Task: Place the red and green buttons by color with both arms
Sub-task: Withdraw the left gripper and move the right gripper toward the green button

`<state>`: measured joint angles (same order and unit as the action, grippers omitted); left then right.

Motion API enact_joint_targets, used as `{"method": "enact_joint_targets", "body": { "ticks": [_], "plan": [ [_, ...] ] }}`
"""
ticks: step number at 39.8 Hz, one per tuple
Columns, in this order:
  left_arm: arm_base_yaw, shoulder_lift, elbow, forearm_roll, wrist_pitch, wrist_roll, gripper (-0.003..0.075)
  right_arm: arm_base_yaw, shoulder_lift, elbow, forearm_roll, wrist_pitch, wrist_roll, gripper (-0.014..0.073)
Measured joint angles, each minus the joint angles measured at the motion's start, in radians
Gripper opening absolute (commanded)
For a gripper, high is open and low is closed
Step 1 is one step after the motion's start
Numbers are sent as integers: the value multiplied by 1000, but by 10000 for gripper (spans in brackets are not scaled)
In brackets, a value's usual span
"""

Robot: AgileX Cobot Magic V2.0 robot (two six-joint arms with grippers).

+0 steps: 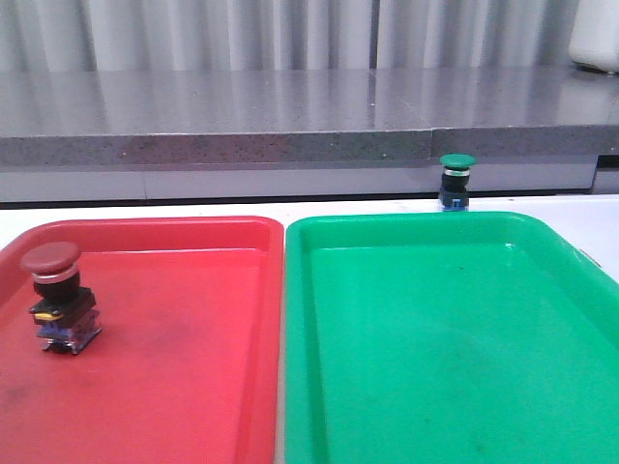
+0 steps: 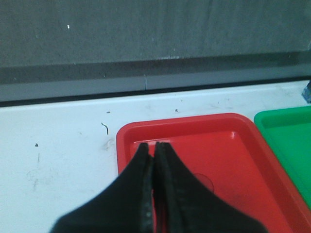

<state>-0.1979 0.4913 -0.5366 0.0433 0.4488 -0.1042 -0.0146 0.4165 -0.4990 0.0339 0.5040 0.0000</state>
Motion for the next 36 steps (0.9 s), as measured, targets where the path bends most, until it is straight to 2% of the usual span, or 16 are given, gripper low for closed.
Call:
{"method": "enact_joint_targets", "body": {
  "ticks": [10, 16, 36],
  "plan": [
    [0, -359, 140, -25, 8, 0, -20, 0, 0, 0, 0, 0, 0, 653],
    [0, -493, 177, -32, 11, 0, -20, 0, 0, 0, 0, 0, 0, 653],
    [0, -497, 192, -35, 11, 0, -20, 0, 0, 0, 0, 0, 0, 653]
  ]
}}
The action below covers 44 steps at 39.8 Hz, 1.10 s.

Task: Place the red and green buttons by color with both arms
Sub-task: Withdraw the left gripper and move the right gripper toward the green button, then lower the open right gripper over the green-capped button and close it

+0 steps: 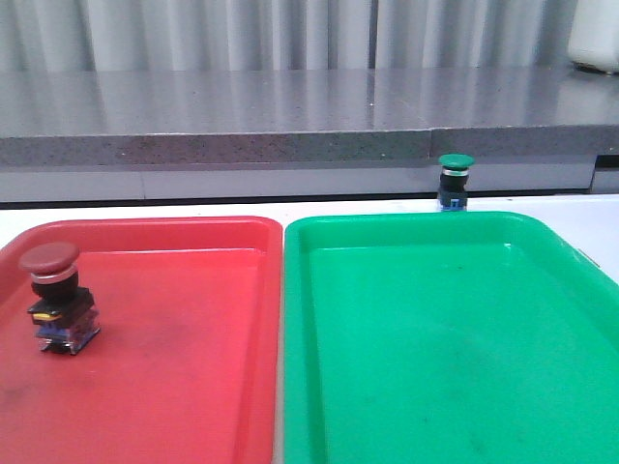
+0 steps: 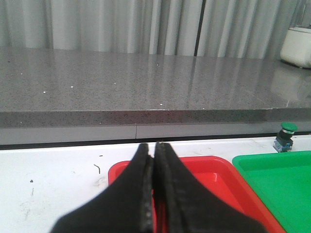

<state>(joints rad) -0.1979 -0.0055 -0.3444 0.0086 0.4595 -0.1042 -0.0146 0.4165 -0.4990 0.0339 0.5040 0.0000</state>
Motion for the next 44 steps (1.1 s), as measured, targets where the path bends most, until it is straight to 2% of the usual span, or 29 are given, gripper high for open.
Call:
{"method": "enact_joint_targets", "body": {
  "ticks": [11, 18, 23, 31, 40, 44],
  "plan": [
    [0, 0, 0, 0, 0, 0, -20, 0, 0, 0, 0, -29, -5, 653],
    [0, 0, 0, 0, 0, 0, -20, 0, 70, -4, 0, -106, 0, 653],
    [0, 0, 0, 0, 0, 0, -20, 0, 240, -65, 0, -183, 0, 653],
    [0, 0, 0, 0, 0, -1, -20, 14, 543, -238, 0, -213, 0, 653],
    [0, 0, 0, 0, 0, -1, -20, 164, 830, -422, 2, -225, 0, 652],
    [0, 0, 0, 0, 0, -1, -20, 199, 968, -528, 3, -211, 29, 619]
  ]
}}
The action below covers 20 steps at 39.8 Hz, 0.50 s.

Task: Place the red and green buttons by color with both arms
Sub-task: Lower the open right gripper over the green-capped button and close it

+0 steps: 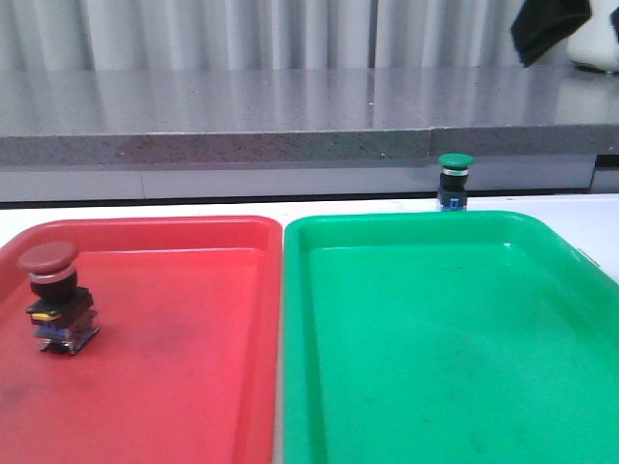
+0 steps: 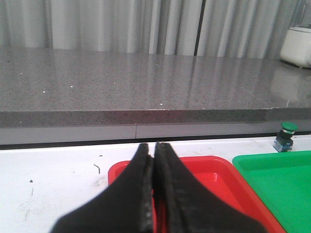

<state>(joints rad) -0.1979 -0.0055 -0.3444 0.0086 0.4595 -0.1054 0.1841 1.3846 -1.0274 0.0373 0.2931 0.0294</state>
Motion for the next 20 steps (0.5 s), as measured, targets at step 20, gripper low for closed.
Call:
{"method": "enact_joint_targets", "body": {
  "ticks": [20],
  "plan": [
    [0, 0, 0, 0, 0, 0, -20, 14, 551, -549, -154, 308, 246, 616]
  ]
}}
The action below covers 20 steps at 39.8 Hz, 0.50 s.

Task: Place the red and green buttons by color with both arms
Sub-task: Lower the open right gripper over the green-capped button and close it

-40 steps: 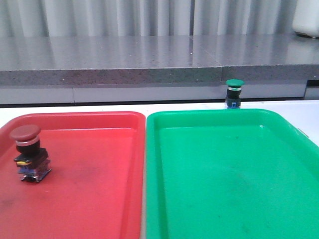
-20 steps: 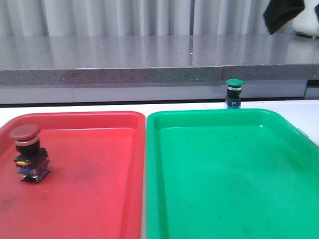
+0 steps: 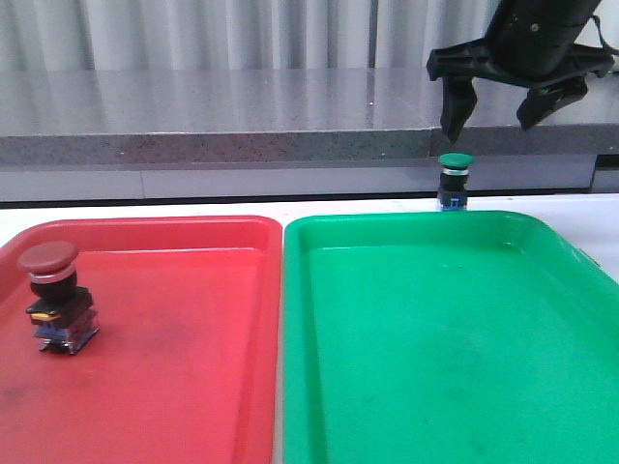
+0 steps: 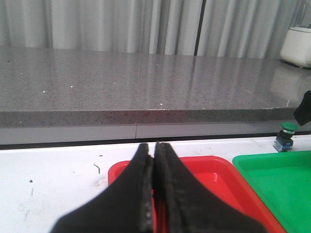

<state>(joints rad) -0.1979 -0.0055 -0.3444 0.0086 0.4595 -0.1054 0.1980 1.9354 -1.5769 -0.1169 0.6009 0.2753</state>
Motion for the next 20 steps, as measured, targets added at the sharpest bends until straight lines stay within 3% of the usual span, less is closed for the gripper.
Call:
{"method": "enact_joint_targets", "body": {
  "ticks": [16, 20],
  "plan": [
    [0, 0, 0, 0, 0, 0, -20, 8, 206, -212, -11, 90, 107, 615],
    [0, 0, 0, 0, 0, 0, -20, 8, 228, -221, -4, 90, 126, 563]
  ]
}}
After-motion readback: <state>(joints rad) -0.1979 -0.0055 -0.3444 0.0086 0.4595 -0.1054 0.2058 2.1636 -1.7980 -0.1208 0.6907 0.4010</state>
